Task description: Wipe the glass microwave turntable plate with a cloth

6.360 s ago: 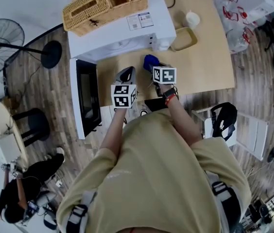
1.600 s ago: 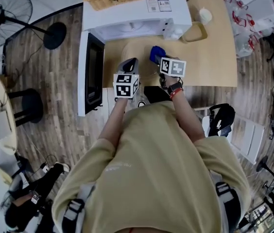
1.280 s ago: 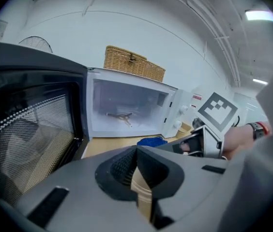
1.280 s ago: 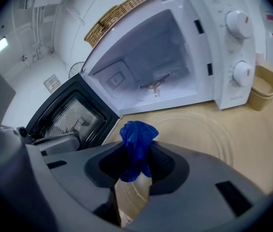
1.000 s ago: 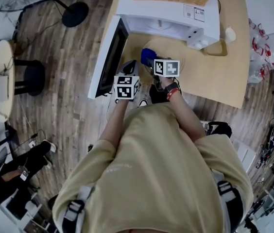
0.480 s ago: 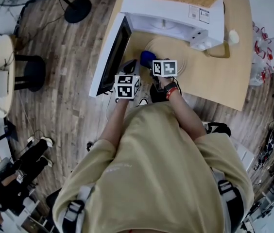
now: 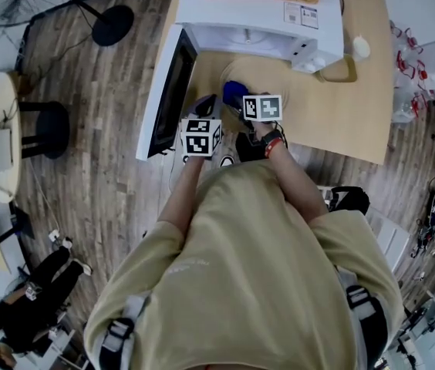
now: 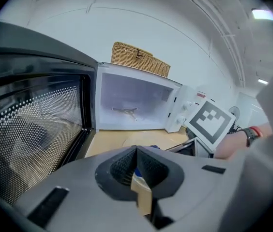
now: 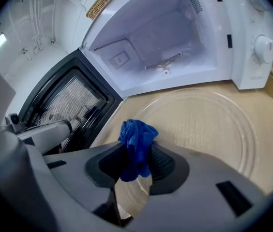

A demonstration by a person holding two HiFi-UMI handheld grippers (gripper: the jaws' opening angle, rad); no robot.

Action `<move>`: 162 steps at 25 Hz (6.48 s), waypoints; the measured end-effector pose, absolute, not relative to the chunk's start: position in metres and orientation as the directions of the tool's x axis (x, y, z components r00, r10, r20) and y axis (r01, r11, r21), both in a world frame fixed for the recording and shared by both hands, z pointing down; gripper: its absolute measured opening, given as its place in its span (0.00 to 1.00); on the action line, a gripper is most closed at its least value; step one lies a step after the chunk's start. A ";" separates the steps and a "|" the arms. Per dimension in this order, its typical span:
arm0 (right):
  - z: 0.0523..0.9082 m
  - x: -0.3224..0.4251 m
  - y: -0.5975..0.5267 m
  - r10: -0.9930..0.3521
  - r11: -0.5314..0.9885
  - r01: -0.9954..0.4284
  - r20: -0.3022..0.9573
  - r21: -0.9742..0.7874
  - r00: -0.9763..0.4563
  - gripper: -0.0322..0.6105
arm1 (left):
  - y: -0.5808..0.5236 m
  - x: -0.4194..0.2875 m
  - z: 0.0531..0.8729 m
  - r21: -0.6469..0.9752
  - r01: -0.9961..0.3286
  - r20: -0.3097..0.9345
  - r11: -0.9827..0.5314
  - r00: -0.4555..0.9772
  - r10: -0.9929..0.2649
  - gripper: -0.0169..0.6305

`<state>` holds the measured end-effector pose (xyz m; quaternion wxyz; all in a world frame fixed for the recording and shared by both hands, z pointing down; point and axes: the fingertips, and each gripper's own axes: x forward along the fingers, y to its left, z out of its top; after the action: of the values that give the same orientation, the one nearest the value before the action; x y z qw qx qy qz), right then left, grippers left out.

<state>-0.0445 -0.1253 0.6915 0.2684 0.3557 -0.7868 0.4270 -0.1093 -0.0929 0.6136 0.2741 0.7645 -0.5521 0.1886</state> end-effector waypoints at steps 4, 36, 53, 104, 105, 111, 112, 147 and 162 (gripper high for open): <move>0.690 -0.028 -0.127 -0.355 0.354 -0.808 0.731 -0.472 -0.583 0.26 | -0.095 -0.098 0.612 0.213 -0.940 0.585 -0.268 0.342 -0.735 0.04; 0.689 0.097 -0.128 -0.526 0.115 -0.909 0.752 -0.400 -0.398 0.26 | -0.105 -0.008 0.619 0.222 -0.844 0.576 -0.489 0.518 -0.633 0.04; 0.686 0.151 -0.116 -0.586 -0.012 -0.937 0.761 -0.350 -0.278 0.26 | -0.094 0.015 0.621 0.229 -0.812 0.574 -0.536 0.557 -0.600 0.04; 0.693 -0.026 -0.088 -0.309 0.328 -0.766 0.703 -0.553 -0.640 0.23 | -0.062 -0.089 0.623 0.231 -0.928 0.602 -0.292 0.372 -0.707 0.04; 0.693 -0.023 -0.088 -0.314 0.324 -0.768 0.703 -0.552 -0.638 0.23 | -0.062 -0.087 0.623 0.231 -0.926 0.602 -0.299 0.377 -0.704 0.04; 0.693 -0.003 -0.090 -0.348 0.294 -0.791 0.711 -0.537 -0.612 0.23 | -0.063 -0.070 0.624 0.233 -0.911 0.602 -0.340 0.410 -0.686 0.04; 0.693 0.000 -0.090 -0.353 0.292 -0.795 0.712 -0.532 -0.607 0.23 | -0.064 -0.068 0.624 0.233 -0.909 0.601 -0.345 0.414 -0.684 0.04; 0.686 0.138 -0.084 -0.559 0.007 -0.898 0.743 -0.440 -0.368 0.24 | -0.072 0.046 0.632 0.254 -0.759 0.592 -0.599 0.611 -0.525 0.04; 0.670 0.077 -0.100 -0.524 0.096 -0.815 0.667 -0.571 -0.530 0.23 | -0.067 -0.017 0.631 0.258 -0.856 0.601 -0.449 0.506 -0.619 0.04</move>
<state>0.0769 -0.0997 0.6697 0.1489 0.4616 -0.7252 0.4887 -0.0175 -0.0674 0.6313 0.2739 0.8233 -0.4477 0.2161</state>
